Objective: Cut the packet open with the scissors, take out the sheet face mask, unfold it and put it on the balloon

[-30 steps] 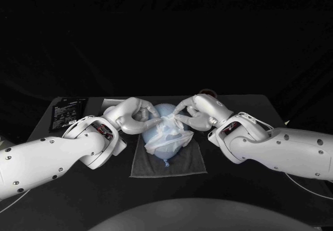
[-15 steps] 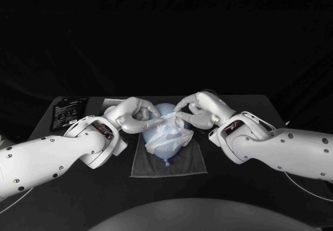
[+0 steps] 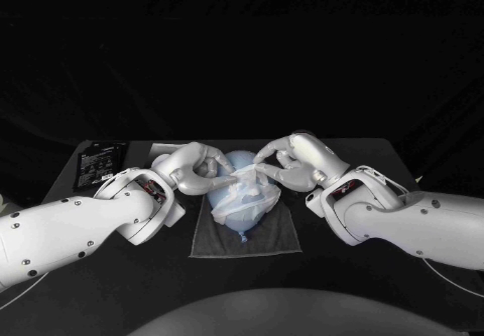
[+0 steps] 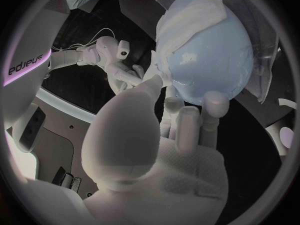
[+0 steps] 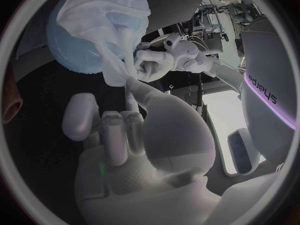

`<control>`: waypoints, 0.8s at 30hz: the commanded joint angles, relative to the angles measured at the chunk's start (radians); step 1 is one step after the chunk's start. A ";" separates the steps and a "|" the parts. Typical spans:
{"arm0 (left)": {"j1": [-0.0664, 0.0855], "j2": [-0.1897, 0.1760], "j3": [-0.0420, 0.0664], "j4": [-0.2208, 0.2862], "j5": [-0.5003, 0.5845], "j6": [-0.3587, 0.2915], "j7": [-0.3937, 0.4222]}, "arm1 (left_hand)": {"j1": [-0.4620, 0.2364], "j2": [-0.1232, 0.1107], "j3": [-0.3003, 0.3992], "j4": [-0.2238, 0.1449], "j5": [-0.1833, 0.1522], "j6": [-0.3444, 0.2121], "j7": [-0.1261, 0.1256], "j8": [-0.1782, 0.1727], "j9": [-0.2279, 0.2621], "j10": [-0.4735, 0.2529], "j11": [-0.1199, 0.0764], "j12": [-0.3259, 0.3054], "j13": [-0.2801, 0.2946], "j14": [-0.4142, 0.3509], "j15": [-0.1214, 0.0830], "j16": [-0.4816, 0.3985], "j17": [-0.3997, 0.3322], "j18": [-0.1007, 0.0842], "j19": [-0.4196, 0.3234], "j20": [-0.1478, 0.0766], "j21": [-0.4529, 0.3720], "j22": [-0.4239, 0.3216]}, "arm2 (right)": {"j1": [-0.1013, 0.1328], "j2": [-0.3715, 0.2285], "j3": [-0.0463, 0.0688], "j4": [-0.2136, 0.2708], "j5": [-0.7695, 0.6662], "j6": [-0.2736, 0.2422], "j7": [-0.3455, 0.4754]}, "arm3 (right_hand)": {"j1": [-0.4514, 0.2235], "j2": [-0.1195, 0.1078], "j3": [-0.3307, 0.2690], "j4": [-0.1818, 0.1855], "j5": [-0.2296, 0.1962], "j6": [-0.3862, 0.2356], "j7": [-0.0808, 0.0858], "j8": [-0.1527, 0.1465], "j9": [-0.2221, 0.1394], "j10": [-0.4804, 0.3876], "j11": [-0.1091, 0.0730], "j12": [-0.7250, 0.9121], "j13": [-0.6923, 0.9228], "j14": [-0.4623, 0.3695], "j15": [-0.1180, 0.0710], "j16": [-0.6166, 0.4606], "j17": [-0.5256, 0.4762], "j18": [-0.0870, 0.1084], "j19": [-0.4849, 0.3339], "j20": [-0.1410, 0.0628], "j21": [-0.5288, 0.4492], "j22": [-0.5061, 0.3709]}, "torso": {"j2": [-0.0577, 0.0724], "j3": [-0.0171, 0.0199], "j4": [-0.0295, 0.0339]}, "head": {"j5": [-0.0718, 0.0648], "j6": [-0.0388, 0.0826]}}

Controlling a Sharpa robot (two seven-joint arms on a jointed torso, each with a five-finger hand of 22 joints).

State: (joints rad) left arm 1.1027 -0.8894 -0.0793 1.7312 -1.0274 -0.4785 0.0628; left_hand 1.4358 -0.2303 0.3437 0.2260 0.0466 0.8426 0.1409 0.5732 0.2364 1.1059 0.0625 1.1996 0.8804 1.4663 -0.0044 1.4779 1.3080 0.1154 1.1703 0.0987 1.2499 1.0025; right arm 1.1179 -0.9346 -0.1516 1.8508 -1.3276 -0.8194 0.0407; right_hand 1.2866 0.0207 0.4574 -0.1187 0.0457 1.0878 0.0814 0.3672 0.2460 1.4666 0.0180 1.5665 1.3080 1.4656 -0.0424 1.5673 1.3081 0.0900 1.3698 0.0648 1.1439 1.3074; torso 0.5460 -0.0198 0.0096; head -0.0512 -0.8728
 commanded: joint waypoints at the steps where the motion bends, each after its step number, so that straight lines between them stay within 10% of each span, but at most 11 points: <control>1: 0.000 0.002 0.000 0.001 -0.017 0.020 -0.016 | 0.015 0.001 0.000 -0.009 0.002 0.006 0.002 -0.002 -0.002 -0.007 0.001 -0.001 -0.003 0.005 0.004 0.000 0.006 0.010 0.009 -0.001 -0.002 0.001 | 0.000 -0.005 0.001 0.013 -0.009 -0.027 0.024 | -0.001 0.004 0.006 -0.001 0.003 0.004 0.000 0.008 0.030 0.104 -0.009 0.004 0.263 0.105 -0.004 0.003 0.263 -0.004 0.008 -0.001 0.006 0.149 | 0.000 -0.0004 0.0003 | 0.001 0.000; 24: 0.000 0.006 0.000 0.001 -0.017 0.036 0.033 | 0.099 0.064 0.120 -0.059 0.003 0.099 -0.028 0.007 -0.012 0.073 -0.025 0.047 0.083 0.025 -0.018 0.017 0.046 0.004 0.035 -0.016 0.022 0.037 | -0.003 -0.007 0.001 0.028 -0.023 -0.035 0.024 | -0.003 0.002 0.009 0.000 0.003 0.004 0.000 0.009 0.031 0.104 -0.009 0.004 0.263 0.105 -0.004 0.003 0.263 -0.004 0.008 -0.001 0.006 0.149 | -0.001 0.0000 0.0007 | 0.005 0.000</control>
State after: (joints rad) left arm 1.1029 -0.8858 -0.0791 1.7314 -1.0423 -0.4662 0.0661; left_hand 1.5299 -0.1687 0.4567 0.1693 0.0464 0.9351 0.1139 0.5733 0.2234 1.1745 0.0375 1.2434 0.9603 1.4669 -0.0163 1.4897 1.3080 0.1153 1.2011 0.0823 1.2686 1.0381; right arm 1.1153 -0.9415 -0.1516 1.8800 -1.3349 -0.8418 0.0551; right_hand 1.2815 0.0154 0.4625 -0.1187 0.0420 1.0826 0.0825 0.3720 0.2475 1.4665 0.0179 1.5671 1.3073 1.4661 -0.0429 1.5642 1.3074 0.0893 1.3697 0.0648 1.1435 1.3080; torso 0.5462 -0.0203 0.0104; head -0.0459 -0.8728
